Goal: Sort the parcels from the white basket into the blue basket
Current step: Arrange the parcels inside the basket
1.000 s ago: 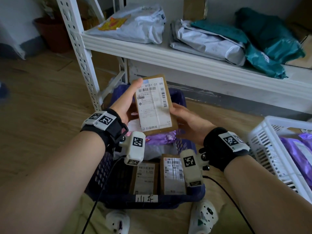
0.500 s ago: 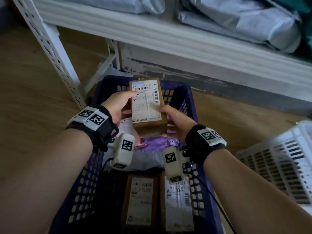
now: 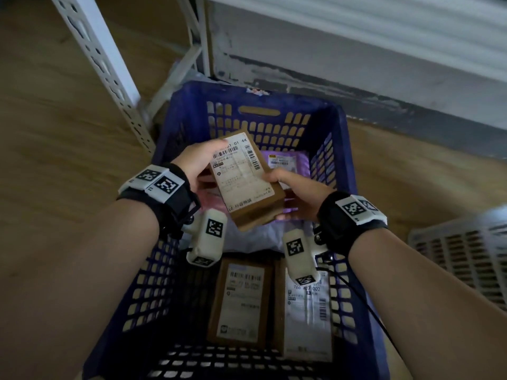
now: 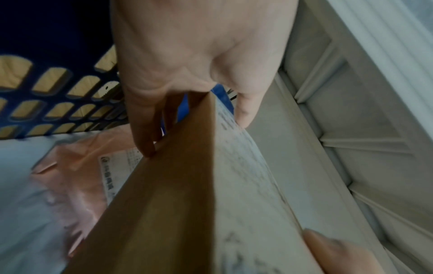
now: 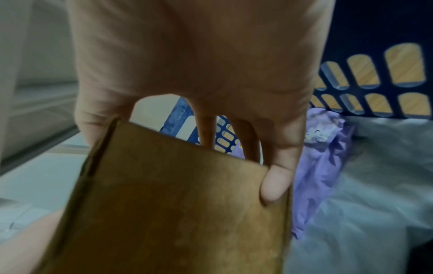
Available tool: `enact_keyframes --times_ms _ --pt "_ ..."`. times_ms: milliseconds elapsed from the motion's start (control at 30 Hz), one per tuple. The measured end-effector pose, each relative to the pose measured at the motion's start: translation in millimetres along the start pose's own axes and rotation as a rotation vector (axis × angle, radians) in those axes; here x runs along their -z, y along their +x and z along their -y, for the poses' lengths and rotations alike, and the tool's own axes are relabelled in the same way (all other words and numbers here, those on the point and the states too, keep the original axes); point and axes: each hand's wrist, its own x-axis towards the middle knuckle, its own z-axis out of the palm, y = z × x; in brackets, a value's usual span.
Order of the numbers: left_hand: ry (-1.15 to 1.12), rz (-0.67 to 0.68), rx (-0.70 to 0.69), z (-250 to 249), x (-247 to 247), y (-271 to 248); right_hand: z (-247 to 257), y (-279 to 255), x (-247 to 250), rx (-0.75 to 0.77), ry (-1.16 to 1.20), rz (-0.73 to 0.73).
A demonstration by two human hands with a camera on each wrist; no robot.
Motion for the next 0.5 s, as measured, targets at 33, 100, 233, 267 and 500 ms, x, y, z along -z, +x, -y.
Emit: enact_keyframes --times_ms 33,100,233,267,500 --pt "0.006 0.002 0.003 -0.2 1.0 -3.3 -0.3 -4.8 -4.0 -0.011 0.012 0.025" --pt "0.039 -0.019 -0.023 -2.8 4.7 -9.5 -1.1 -10.0 -13.0 -0.009 0.022 0.084" --pt "0.072 -0.052 -0.041 -3.7 13.0 -21.1 -0.4 -15.9 -29.5 -0.001 0.039 0.118" --pt "0.087 -0.053 -0.035 -3.0 14.7 -24.7 -1.3 -15.9 -33.0 -0.008 0.017 0.129" --pt "0.594 -0.083 -0.009 24.0 20.1 -32.1 -18.6 -12.1 -84.9 -0.196 -0.057 0.125"
